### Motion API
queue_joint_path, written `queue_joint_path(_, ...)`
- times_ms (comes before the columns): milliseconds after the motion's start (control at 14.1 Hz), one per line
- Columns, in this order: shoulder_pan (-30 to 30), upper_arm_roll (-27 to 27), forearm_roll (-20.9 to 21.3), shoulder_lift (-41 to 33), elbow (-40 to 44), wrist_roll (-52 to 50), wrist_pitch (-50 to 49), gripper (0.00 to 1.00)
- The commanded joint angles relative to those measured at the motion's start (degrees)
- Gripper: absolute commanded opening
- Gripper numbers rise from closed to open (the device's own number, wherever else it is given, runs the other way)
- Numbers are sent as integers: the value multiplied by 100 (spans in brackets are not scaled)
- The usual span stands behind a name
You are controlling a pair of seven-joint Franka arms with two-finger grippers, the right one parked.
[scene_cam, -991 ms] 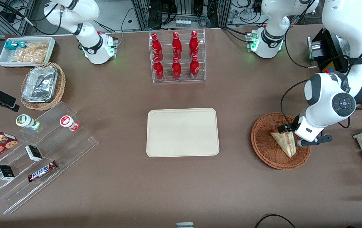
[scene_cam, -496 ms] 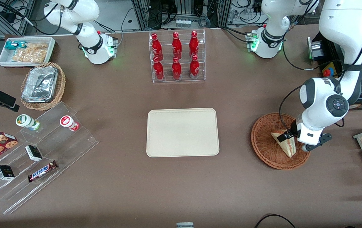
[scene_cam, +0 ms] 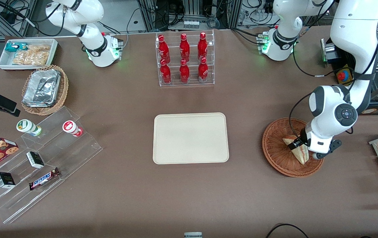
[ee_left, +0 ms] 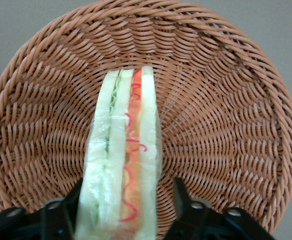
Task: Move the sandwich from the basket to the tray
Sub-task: 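Close the left gripper on the sandwich's upright edge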
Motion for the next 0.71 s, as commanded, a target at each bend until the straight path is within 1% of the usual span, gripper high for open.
queue_joint_path(0,36,-26,84,-38,-29,-124,96,16)
queue_joint_path(283,28,-26,102,-170,24,-10,9,12)
queue_joint_path(354,19,-26,93,-275,59,191,-192,11)
queue_joint_path(496,-78,-61,110,-372,374,595,-989,9)
queue_joint_path(637,-445,-70,102,-364,857,755,-1816,10)
